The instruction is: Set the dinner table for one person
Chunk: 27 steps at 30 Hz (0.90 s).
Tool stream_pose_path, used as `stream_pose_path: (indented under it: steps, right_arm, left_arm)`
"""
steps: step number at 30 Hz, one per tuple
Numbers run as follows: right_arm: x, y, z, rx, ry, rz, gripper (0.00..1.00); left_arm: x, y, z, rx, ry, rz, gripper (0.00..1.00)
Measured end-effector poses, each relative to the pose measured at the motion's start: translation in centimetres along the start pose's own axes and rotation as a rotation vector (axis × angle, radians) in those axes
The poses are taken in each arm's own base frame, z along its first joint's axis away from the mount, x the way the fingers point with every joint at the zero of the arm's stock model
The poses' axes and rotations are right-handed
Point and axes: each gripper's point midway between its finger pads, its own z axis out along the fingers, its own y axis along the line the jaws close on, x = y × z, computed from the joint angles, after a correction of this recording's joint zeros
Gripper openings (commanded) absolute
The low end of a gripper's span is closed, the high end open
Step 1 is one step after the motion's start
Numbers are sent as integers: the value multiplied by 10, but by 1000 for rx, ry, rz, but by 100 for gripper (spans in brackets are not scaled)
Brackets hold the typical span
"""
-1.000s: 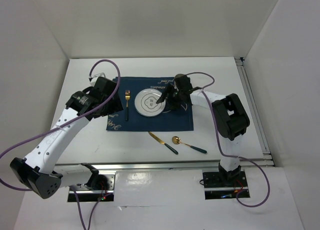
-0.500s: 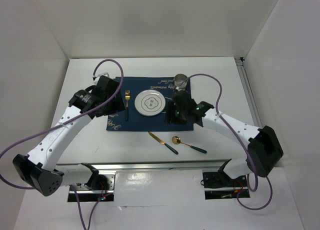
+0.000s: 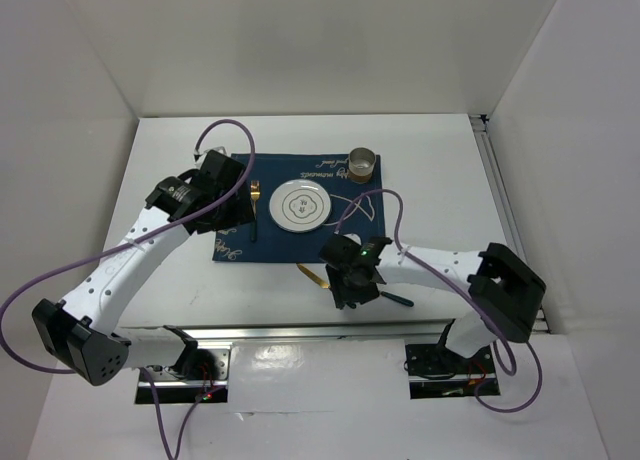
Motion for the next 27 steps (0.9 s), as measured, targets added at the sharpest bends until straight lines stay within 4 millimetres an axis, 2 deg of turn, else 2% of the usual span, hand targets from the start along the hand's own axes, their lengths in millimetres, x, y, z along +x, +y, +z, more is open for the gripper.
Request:
stream_pose_path:
  steps: [6, 10, 13, 17, 18, 21, 23, 27]
  right_arm:
    - [9, -13, 26, 85, 61, -70, 59]
    - [2, -9, 29, 69, 45, -122, 52]
    - [-2, -6, 30, 54, 30, -166, 52]
    - [-5, -1, 32, 41, 19, -228, 40]
    - [-5, 1, 32, 37, 18, -241, 24]
    - [-4, 10, 32, 4, 19, -282, 7]
    - [-2, 15, 31, -20, 20, -311, 1]
    - [4, 21, 30, -42, 28, -344, 0]
  left_arm:
    - [0, -2, 0, 7, 0, 3, 84]
    - [1, -3, 0, 9, 0, 3, 84]
    - [1, -3, 0, 9, 0, 4, 84]
    - [1, -3, 0, 9, 0, 4, 84]
    - [1, -3, -1, 9, 0, 4, 84]
    - [1, -3, -1, 10, 1, 4, 84]
    - [1, -3, -1, 11, 2, 4, 84]
    - [1, -3, -1, 11, 1, 4, 84]
